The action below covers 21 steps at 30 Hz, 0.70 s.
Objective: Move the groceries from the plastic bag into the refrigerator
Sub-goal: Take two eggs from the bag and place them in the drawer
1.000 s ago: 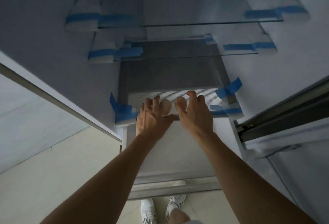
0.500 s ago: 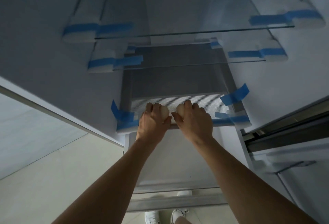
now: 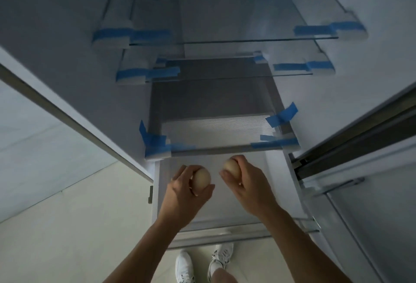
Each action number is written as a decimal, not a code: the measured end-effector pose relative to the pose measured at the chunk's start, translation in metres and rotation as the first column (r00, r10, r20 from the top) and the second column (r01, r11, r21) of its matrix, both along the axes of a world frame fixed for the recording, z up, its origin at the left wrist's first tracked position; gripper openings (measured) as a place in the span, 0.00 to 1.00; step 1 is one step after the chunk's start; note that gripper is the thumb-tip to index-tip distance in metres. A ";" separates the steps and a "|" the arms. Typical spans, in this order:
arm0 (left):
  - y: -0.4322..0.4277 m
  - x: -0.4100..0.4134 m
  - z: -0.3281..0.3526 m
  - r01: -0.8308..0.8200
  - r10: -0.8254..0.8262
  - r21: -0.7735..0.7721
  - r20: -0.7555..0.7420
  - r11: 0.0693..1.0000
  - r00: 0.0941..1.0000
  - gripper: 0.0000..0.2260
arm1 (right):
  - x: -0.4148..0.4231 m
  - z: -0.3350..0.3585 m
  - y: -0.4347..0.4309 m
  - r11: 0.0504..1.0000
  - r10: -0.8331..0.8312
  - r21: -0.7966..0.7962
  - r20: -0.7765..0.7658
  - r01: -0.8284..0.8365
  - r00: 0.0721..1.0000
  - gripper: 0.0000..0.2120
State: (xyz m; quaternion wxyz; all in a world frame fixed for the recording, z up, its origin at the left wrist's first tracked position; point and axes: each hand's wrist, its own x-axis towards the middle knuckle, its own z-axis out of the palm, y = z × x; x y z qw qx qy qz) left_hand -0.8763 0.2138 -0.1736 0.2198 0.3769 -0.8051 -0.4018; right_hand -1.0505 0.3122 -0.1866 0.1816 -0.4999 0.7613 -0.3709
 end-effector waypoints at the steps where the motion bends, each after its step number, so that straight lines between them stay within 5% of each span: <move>1: 0.003 0.004 -0.006 0.008 -0.008 0.011 0.015 1.000 1.000 0.18 | 0.000 -0.004 0.007 0.999 0.015 0.032 -0.003 -0.015 1.000 0.26; 7: 0.001 0.009 -0.042 0.045 -0.053 0.065 0.128 0.997 0.990 0.20 | -0.004 -0.026 0.023 0.945 0.110 0.315 -0.042 -0.091 0.993 0.29; 13: 0.004 -0.003 -0.082 0.062 -0.092 0.131 0.244 0.989 0.965 0.22 | -0.002 -0.061 0.017 0.868 0.123 0.490 -0.067 -0.075 0.990 0.21; 21: -0.005 -0.016 -0.108 -0.058 -0.038 0.286 0.321 0.957 0.946 0.25 | -0.010 -0.088 -0.005 0.741 0.263 0.649 -0.047 -0.171 0.964 0.24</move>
